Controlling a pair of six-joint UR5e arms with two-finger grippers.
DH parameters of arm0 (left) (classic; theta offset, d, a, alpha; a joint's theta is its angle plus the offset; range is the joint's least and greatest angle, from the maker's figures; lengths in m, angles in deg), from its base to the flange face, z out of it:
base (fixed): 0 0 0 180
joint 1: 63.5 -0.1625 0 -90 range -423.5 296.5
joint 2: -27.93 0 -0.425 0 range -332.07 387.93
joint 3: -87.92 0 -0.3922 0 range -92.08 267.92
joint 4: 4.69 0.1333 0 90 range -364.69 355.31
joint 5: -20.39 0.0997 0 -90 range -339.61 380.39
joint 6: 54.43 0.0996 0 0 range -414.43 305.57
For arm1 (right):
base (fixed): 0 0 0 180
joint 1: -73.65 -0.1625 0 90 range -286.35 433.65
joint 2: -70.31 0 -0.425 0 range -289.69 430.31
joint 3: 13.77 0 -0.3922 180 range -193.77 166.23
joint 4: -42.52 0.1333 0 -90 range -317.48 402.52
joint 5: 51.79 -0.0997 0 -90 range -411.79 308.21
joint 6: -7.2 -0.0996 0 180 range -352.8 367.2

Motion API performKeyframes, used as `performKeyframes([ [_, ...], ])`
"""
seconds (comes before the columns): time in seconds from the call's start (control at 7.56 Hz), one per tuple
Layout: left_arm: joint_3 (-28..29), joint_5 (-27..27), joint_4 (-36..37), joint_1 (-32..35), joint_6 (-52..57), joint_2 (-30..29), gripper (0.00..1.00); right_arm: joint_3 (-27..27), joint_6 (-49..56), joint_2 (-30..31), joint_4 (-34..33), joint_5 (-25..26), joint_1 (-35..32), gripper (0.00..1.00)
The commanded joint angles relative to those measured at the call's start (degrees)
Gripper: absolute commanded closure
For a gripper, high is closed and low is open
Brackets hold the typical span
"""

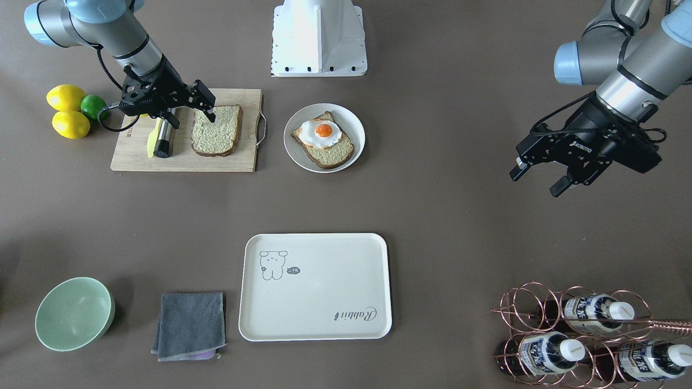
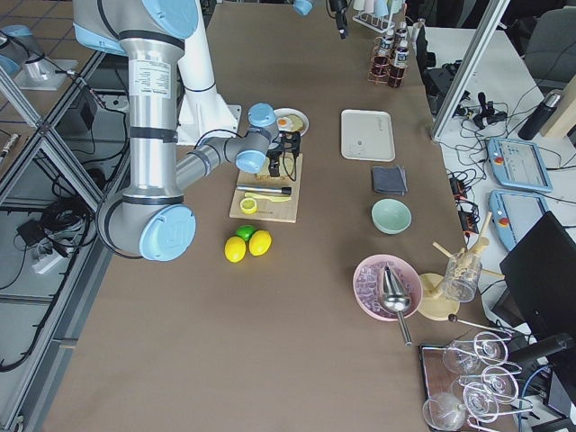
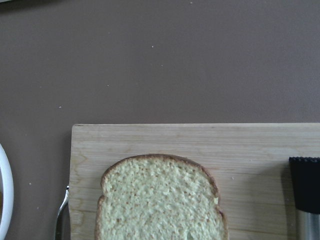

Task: Make sandwich and place on tray
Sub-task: 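Lower the right gripper and grasp the plain bread slice's edge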

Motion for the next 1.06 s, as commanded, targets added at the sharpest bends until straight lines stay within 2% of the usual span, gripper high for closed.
performKeyframes([
  [0.0,0.1,0.0,0.0,0.0,0.0,-0.1,0.02,2.4,-0.2,0.0,2.7,0.4,0.6,0.08],
  [0.13,0.2,-0.1,0.0,0.0,0.0,-0.1,0.02,2.5,-0.2,0.1,2.7,0.4,0.7,0.20],
  [0.26,0.4,-0.1,0.0,-0.3,0.0,-0.2,0.02,2.8,-0.1,0.0,2.7,0.4,0.8,0.26],
  [0.79,0.4,-0.1,0.0,-0.4,0.0,-0.4,0.02,3.3,-0.1,0.2,2.7,0.4,1.2,0.26],
  [0.93,0.4,-0.1,0.0,-0.4,0.0,-0.5,0.02,3.3,-0.1,0.2,2.7,0.4,1.3,0.31],
])
